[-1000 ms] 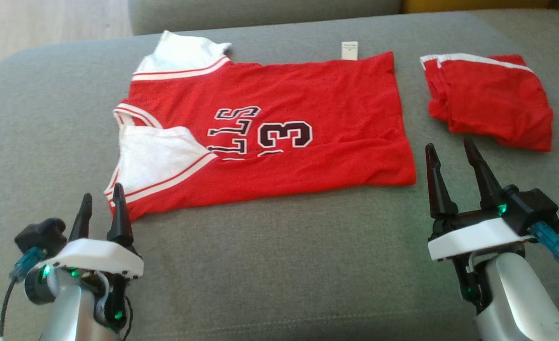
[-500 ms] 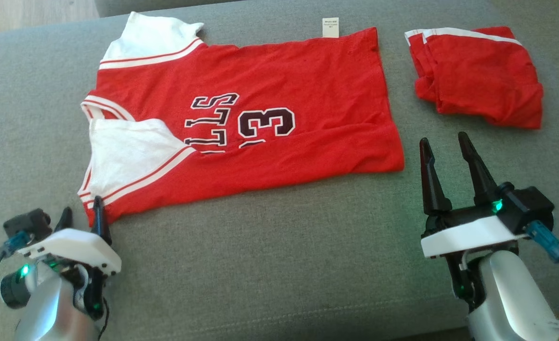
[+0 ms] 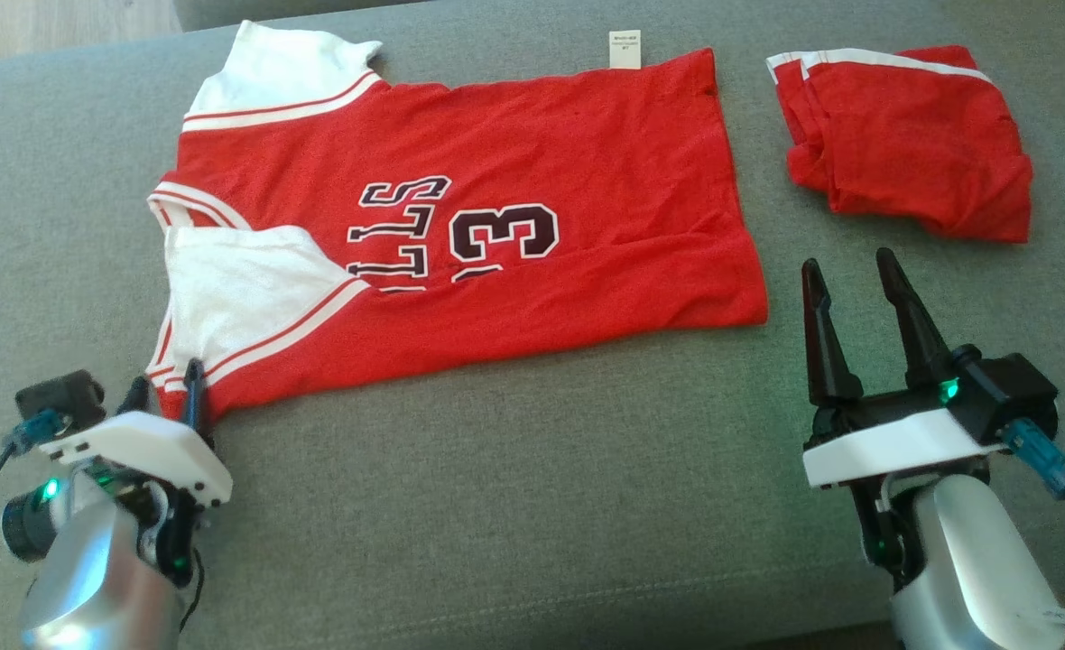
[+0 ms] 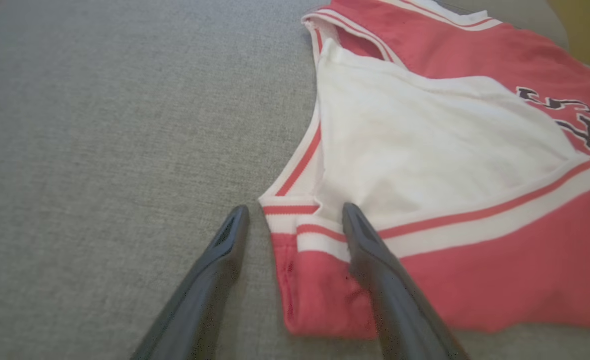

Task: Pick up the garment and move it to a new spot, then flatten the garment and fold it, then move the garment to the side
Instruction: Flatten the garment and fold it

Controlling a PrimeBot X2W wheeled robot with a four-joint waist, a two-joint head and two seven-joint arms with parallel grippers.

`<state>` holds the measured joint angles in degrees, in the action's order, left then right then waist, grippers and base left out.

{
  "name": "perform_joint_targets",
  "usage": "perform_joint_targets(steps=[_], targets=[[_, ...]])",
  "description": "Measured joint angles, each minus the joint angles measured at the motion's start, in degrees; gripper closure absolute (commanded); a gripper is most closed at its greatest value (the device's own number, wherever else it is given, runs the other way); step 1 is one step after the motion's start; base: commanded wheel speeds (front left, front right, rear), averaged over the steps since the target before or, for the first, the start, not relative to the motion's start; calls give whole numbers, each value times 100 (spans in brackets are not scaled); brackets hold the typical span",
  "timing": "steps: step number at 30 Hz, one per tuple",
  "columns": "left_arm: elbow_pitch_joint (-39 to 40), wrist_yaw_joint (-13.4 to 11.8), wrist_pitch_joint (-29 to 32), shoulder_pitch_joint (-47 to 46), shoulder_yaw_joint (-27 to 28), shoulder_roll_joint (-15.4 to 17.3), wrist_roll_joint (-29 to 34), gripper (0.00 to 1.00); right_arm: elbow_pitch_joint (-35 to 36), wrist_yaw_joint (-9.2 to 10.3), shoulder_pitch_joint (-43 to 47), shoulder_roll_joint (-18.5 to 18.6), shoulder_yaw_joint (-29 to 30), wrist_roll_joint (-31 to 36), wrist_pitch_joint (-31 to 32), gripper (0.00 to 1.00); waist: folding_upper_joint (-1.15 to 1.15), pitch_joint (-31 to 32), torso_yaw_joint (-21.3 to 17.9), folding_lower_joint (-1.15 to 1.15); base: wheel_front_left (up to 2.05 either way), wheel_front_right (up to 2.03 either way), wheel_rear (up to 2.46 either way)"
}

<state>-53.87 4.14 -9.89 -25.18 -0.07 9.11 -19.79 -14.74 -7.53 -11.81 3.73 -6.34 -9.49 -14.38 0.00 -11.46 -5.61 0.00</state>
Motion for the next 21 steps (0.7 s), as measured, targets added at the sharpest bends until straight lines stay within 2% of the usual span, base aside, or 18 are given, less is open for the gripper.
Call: perform_joint_targets(steps=[1,4,10,21], targets=[[-21,40,29,-19,-59,4,0,100,0,-1,-2,-2,13,0,0,0,0,1,9,0,0,0,0],[-108,155,49,-85,-172,14,8,100,-26,-1,-18,-11,74,1,0,0,0,24,39,0,0,0,0],[-101,169,-296,-75,-253,-35,7,100,-281,-1,-43,-25,109,51,0,0,0,167,174,0,0,0,0],[1355,38,-433,306,-238,-112,151,100,-1304,0,-96,-49,310,-433,460,0,0,282,448,0,0,0,0]])
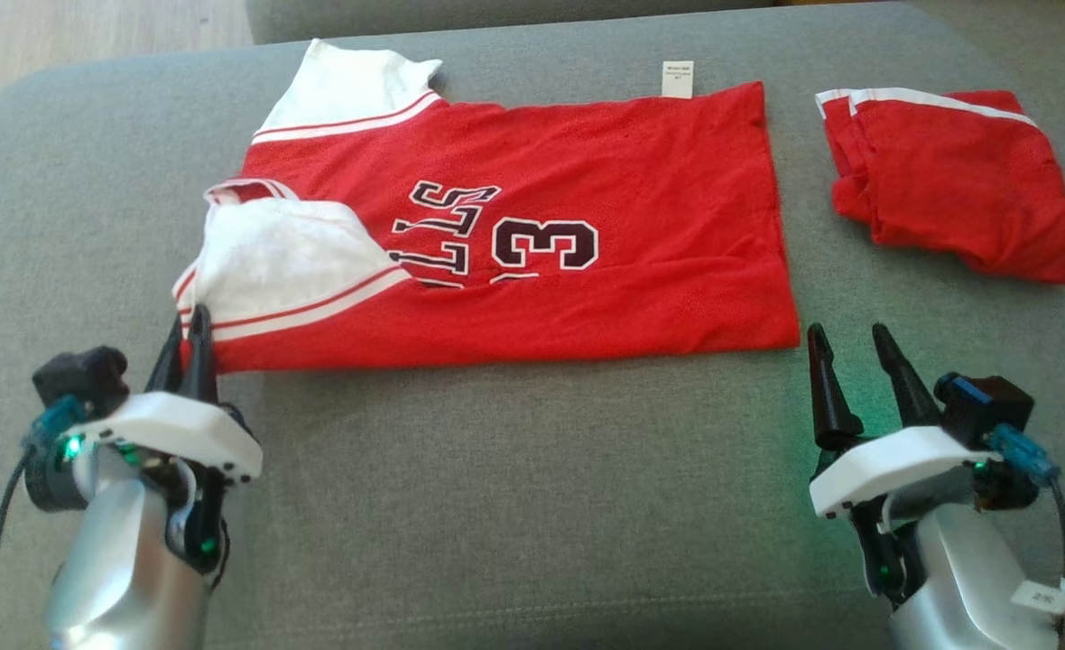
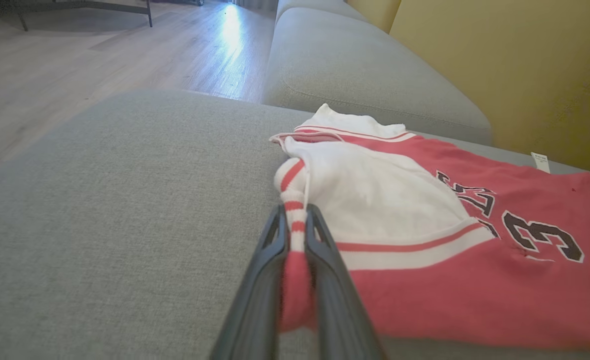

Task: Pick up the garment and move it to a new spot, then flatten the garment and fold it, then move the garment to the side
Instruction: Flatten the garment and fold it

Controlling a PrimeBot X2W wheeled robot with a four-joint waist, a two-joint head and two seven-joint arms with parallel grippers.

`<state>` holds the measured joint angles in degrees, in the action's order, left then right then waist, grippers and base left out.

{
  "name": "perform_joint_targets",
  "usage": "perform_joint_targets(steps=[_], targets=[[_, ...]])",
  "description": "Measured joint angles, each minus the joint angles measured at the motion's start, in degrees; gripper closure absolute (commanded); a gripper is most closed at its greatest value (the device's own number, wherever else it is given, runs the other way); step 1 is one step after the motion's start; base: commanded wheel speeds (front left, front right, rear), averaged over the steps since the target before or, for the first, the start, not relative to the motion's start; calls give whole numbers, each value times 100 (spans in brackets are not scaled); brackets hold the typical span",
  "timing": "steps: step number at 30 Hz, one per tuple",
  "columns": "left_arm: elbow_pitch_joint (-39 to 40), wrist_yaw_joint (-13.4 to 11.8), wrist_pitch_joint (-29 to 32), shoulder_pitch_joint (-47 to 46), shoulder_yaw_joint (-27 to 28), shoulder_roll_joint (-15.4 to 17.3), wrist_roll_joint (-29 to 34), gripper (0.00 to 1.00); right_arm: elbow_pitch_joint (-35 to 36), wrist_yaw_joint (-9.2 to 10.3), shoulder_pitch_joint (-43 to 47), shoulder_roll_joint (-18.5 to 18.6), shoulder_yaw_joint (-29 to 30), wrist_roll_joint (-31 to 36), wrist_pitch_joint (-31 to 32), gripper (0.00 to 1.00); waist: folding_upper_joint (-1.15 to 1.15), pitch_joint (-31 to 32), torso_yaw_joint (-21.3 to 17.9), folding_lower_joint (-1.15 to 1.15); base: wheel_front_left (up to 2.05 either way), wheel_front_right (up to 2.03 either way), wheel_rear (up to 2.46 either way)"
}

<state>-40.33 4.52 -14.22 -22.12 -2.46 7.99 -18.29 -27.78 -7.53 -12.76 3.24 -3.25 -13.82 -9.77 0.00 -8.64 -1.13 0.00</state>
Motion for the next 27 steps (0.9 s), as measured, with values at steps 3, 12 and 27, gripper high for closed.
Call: perform_joint_targets(steps=[3,12,27], targets=[[183,1,0,158,-26,-52,8,100,-294,0,-187,-5,29,-222,107,0,0,-19,44,0,0,0,0],[374,10,1,214,-231,-87,56,100,-1321,-1,-934,-5,-14,-991,287,0,0,-217,132,0,0,0,0],[354,53,1,181,-394,-118,56,100,-2189,-1,-1517,-4,-682,-1421,254,100,0,-261,251,0,0,0,0]])
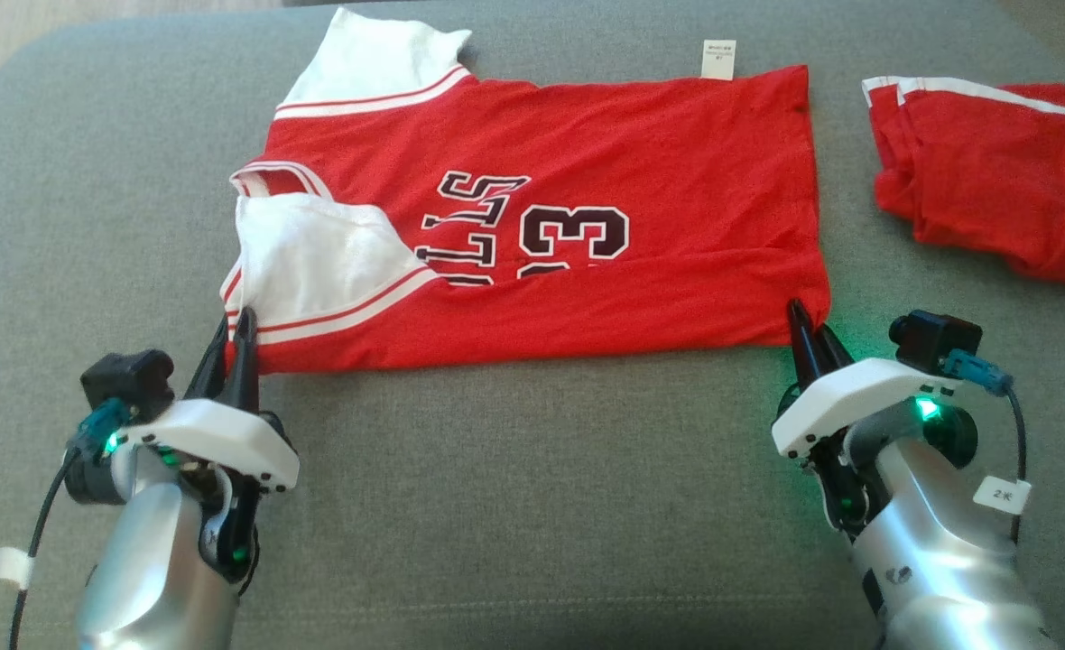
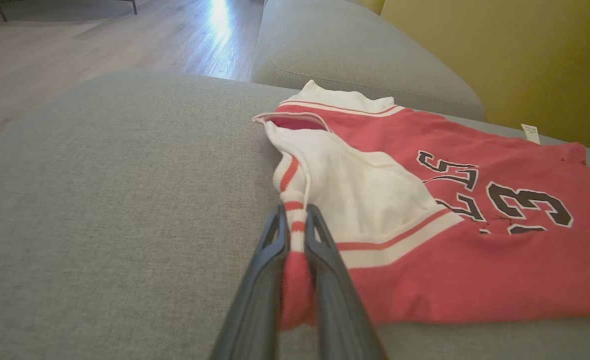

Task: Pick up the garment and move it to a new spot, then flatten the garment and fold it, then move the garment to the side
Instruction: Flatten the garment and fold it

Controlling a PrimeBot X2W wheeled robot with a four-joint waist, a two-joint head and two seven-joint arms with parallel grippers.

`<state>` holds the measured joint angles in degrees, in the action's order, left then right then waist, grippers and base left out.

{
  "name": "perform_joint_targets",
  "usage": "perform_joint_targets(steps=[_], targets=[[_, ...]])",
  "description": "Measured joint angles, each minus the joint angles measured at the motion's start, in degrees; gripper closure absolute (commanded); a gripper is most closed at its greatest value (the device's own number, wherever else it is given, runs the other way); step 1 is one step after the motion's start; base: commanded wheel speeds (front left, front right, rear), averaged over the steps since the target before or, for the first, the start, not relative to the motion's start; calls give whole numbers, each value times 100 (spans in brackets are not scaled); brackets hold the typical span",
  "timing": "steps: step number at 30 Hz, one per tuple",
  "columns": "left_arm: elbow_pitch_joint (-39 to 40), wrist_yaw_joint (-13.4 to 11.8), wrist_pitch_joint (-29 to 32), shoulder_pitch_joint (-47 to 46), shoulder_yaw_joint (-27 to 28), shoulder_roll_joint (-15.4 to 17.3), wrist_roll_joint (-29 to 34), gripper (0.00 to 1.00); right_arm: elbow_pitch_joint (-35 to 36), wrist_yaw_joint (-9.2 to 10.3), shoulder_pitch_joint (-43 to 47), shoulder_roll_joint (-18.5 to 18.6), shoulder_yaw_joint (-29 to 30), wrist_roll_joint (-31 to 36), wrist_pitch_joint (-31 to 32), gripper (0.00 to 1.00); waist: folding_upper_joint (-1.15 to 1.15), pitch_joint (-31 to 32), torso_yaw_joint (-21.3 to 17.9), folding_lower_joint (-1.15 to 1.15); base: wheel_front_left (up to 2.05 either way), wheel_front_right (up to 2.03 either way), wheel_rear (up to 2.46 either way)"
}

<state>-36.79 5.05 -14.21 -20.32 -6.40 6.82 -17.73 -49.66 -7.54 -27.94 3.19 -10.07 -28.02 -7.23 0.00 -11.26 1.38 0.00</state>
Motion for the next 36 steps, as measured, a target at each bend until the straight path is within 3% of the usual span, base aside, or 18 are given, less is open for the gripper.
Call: perform_joint_targets(steps=[7,13,22,31,36], targets=[[-63,-9,0,14,-20,5,0,100,-127,0,-114,116,91,256,-114,100,0,227,-10,0,0,0,0],[-86,-3,69,83,-105,26,0,100,-60,1,-86,355,-53,341,226,100,0,439,-42,0,0,0,0],[71,73,504,692,-412,257,12,100,654,1,447,960,-500,47,1322,100,0,742,-85,0,0,0,0],[902,154,1193,1391,-746,480,-24,100,1837,0,1215,1758,-765,-575,2644,100,0,871,-97,0,0,0,0],[1455,185,1613,1801,-804,649,-118,100,2436,0,1671,1991,-672,-801,3198,100,0,879,-97,0,0,0,0]])
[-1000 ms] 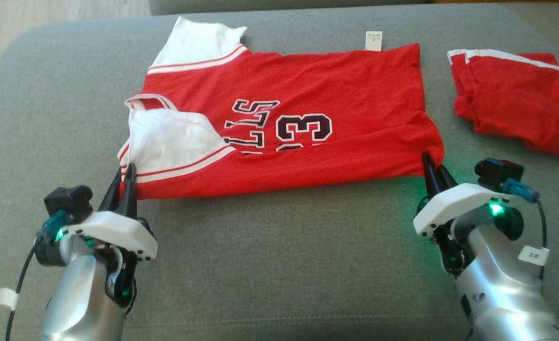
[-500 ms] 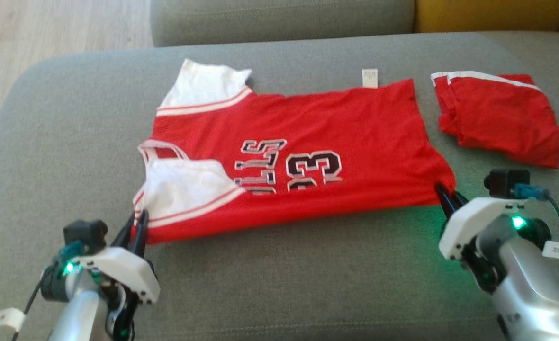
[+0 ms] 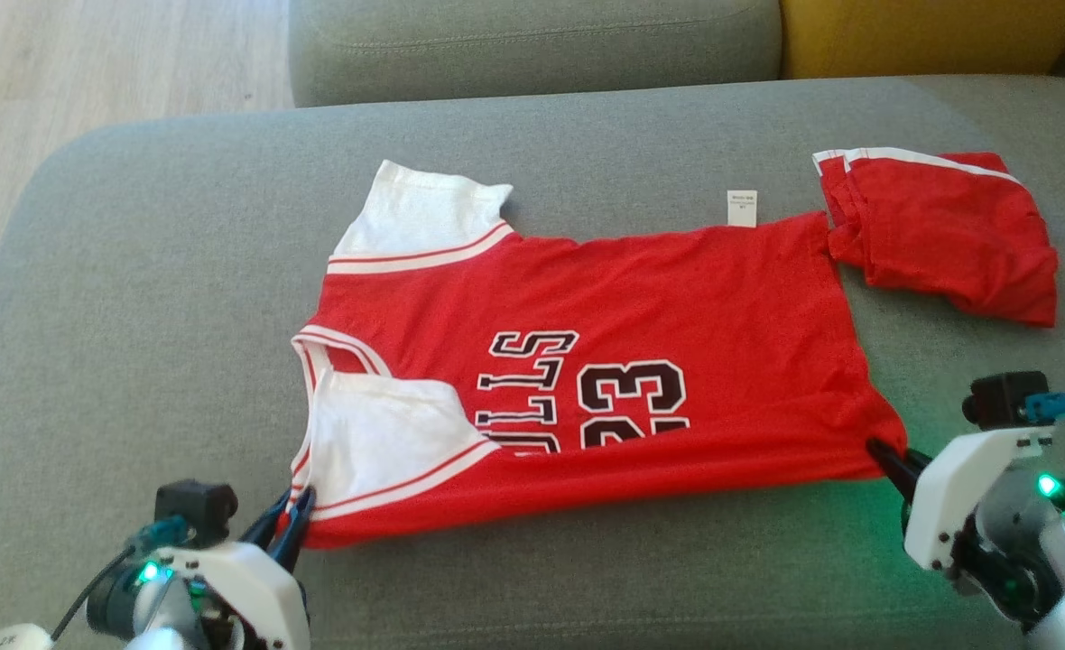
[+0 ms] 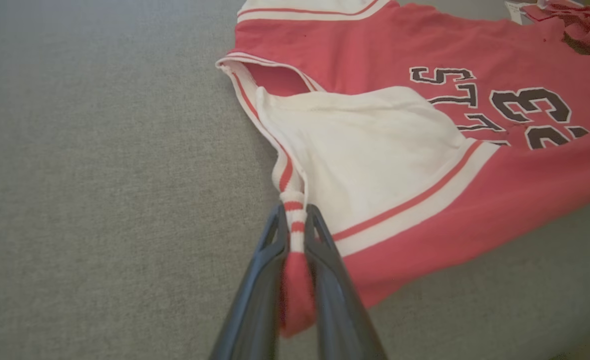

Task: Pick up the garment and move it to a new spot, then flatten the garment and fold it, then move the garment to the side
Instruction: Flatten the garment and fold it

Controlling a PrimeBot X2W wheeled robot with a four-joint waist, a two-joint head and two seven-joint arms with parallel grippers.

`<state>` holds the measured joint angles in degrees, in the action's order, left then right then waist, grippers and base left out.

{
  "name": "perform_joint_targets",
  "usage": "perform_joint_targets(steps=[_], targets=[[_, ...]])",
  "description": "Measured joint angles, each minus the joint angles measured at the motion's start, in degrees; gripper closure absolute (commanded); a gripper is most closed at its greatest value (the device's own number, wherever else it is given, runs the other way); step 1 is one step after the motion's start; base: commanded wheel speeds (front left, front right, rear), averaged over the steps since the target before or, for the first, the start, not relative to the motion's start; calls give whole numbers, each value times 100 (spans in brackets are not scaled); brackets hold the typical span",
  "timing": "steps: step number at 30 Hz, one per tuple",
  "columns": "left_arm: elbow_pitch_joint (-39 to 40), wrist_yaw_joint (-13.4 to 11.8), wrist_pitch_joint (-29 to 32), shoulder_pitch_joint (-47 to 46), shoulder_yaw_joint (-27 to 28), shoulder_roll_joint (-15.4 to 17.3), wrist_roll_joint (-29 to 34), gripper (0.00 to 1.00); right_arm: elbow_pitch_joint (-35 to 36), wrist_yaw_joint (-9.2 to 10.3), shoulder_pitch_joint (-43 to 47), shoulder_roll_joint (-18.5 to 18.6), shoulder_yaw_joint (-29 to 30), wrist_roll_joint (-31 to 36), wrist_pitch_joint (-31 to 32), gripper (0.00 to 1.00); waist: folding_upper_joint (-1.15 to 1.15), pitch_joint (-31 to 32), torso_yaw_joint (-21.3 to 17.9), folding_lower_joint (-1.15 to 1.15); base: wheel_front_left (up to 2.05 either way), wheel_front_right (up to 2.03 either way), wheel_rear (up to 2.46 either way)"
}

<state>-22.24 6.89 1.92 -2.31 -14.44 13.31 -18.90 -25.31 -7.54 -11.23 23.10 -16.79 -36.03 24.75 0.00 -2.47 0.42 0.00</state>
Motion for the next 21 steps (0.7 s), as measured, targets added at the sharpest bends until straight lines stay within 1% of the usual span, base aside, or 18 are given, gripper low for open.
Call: perform_joint_targets(steps=[4,9,10,11,12,13,18,21], targets=[[416,0,337,273,-16,120,-93,100,383,0,296,88,130,-99,402,100,0,-19,-8,0,0,0,0],[797,-10,672,493,-111,210,-143,100,755,0,643,85,378,-130,737,100,0,-50,21,0,0,0,0],[844,-21,713,524,-124,225,-143,93,816,0,691,78,455,-129,754,54,0,-52,22,0,0,0,0],[900,-34,748,558,-130,227,-168,22,869,0,737,75,523,-124,754,0,0,-51,23,0,0,0,0],[936,-34,792,582,-138,227,-214,3,913,1,760,56,615,-115,755,0,0,-50,22,0,0,0,0],[964,-35,814,598,-140,231,-247,0,972,0,773,32,699,-111,757,0,0,-50,22,0,0,0,0],[1120,-123,701,637,-92,244,-260,0,1293,0,845,-101,967,20,760,0,0,-30,11,0,0,0,0],[1314,-299,307,623,145,232,-263,0,1635,1,834,-256,1310,267,391,0,0,-8,-11,0,0,0,0]])
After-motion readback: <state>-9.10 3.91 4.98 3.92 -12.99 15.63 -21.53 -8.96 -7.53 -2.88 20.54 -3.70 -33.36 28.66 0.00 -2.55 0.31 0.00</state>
